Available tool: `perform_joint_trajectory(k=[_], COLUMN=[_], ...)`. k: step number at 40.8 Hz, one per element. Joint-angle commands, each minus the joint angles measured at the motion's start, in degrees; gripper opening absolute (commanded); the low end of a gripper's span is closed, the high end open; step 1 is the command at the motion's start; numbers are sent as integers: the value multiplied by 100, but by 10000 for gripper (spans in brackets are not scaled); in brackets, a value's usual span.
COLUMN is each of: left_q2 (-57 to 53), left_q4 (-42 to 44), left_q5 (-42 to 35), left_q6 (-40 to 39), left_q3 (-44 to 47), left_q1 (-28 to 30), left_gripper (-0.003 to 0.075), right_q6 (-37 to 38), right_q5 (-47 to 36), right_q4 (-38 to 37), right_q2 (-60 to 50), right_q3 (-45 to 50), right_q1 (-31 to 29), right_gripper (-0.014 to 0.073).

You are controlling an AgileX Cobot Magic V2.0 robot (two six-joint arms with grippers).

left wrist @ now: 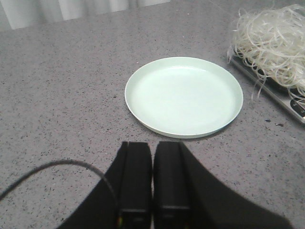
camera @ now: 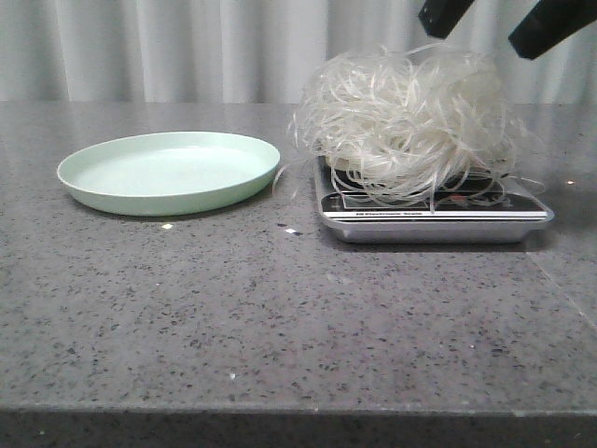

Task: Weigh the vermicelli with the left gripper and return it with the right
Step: 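Lower the right gripper into the vermicelli on the scale and grasp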

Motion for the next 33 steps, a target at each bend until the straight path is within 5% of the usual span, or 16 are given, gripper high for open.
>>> perform_joint_trajectory(k=[1, 18, 23, 30, 33], left_q2=[12, 12, 12, 12, 12], left_q4=[134, 134, 134, 134, 134], left_q5=[-443, -443, -443, -443, -443], left_q6=[-46, -46, -46, -46, -46], left_q3=[-156, -156, -156, -156, -156], left_q1=[-5, -5, -5, -5, -5], left_gripper=[137, 137, 137, 137, 137], right_q6=[-86, -86, -86, -86, -86], right_q5=[-256, -250, -232, 48, 143], right_q4=[76, 76, 76, 81, 86], right_q2=[148, 1039, 1039, 1039, 1039], right_q3=[-211, -211, -225, -357, -430], right_q1=[2, 2, 2, 2, 2], right_gripper=[615, 588, 467, 136, 162])
